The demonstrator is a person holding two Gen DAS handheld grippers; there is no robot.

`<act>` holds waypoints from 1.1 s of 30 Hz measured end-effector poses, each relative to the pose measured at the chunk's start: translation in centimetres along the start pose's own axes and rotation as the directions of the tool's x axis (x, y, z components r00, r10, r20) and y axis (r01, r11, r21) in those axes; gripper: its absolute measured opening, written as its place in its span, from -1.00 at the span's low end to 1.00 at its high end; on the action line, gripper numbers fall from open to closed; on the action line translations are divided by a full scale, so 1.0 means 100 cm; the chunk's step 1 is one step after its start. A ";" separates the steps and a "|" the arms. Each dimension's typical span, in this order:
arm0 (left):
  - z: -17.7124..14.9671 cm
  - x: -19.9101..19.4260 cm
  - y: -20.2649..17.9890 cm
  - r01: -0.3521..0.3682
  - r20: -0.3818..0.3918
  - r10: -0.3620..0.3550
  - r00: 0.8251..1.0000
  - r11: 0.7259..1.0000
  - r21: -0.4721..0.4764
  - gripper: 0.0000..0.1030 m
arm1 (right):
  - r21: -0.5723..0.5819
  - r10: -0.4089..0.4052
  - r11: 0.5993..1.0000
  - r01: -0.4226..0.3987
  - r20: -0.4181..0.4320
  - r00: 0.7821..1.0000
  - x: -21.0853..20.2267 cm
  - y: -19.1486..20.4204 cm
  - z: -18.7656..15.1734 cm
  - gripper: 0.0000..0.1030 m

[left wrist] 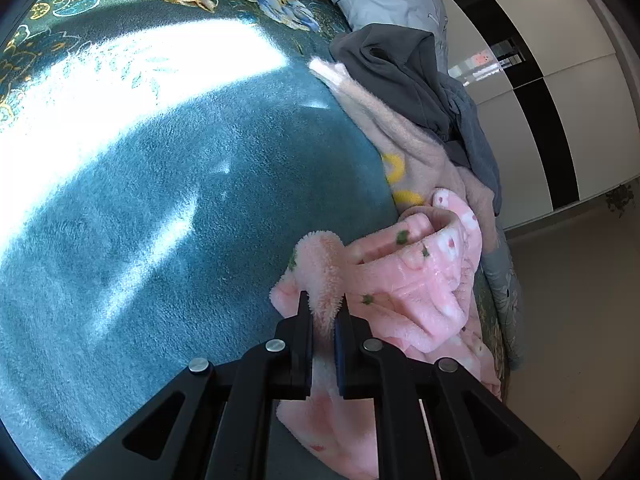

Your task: Fold clothes

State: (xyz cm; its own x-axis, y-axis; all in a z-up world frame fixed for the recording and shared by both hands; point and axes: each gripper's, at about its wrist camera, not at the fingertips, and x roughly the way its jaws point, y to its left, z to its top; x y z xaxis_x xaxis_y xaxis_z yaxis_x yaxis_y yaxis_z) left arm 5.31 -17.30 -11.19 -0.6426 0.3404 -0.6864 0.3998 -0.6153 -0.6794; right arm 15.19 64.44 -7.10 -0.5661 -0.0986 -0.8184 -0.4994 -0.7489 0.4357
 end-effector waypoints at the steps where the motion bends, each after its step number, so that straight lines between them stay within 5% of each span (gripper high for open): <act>1: 0.001 0.000 0.001 0.002 -0.002 -0.002 1.000 1.000 -0.004 -0.84 | -0.018 0.003 1.000 -0.003 -0.014 1.000 0.003 0.006 0.001 -0.20; 3: 0.001 0.002 0.001 0.002 -0.003 -0.002 1.000 1.000 -0.004 -0.84 | -0.058 -0.019 0.998 0.016 -0.039 0.999 0.008 0.018 0.007 -0.69; 8: 0.001 0.004 -0.003 -0.005 -0.003 0.005 1.000 1.000 0.008 -0.84 | -0.114 -0.108 0.986 0.119 0.095 0.990 -0.013 0.051 0.048 -0.78; 10: 0.002 0.005 -0.002 -0.005 -0.005 0.005 1.000 1.000 0.009 -0.83 | -0.155 -0.169 0.967 0.200 0.195 0.966 -0.030 0.073 0.075 -0.81; 12: 0.002 0.006 -0.002 -0.005 -0.007 0.005 1.000 1.000 0.005 -0.83 | -0.217 -0.263 0.916 0.337 0.309 0.914 -0.043 0.103 0.101 -0.88; 15: 0.003 0.009 -0.001 -0.003 -0.011 0.003 1.000 1.000 -0.003 -0.83 | -0.241 -0.438 0.745 0.622 0.526 0.729 -0.061 0.145 0.135 -1.00; 17: 0.003 0.011 -0.002 -0.009 -0.014 0.009 1.000 1.000 0.002 -0.83 | -0.192 -0.456 0.736 0.649 0.567 0.686 -0.070 0.150 0.156 -1.00; 20: 0.002 0.015 -0.007 -0.024 -0.016 0.025 1.000 1.000 0.013 -0.83 | -0.230 -0.402 0.790 0.568 0.505 0.764 -0.053 0.146 0.167 -0.99; 23: 0.001 0.018 -0.012 -0.036 -0.010 0.037 0.999 0.999 0.023 -0.83 | -0.302 -0.253 0.879 0.368 0.359 0.899 -0.017 0.140 0.159 -0.95; 25: 0.000 0.020 -0.015 -0.042 -0.009 0.042 0.999 0.999 0.029 -0.83 | -0.318 -0.173 0.913 0.256 0.266 0.948 0.007 0.139 0.151 -0.93; 26: 0.000 0.020 -0.014 -0.043 -0.008 0.043 0.999 0.999 0.028 -0.83 | -0.328 -0.144 0.921 0.212 0.218 0.965 0.019 0.140 0.146 -0.87; 30: 0.000 0.023 -0.014 -0.036 -0.009 0.036 0.999 0.999 0.010 -0.83 | -0.381 -0.071 0.921 0.085 0.050 0.996 0.063 0.157 0.124 -0.06; 33: 0.000 0.025 -0.015 -0.041 -0.012 0.041 0.999 0.999 0.014 -0.83 | -0.507 -0.154 0.851 0.137 0.007 0.988 0.088 0.187 0.104 -0.01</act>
State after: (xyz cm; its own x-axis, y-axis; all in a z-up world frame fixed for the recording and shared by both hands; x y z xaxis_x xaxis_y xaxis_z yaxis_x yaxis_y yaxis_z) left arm 3.13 -15.54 -11.94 -0.6176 0.3237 -0.7167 0.4167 -0.6382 -0.6474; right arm -5.98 56.40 -2.24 -0.4872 0.0229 -0.8730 -0.1698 -0.9831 0.0689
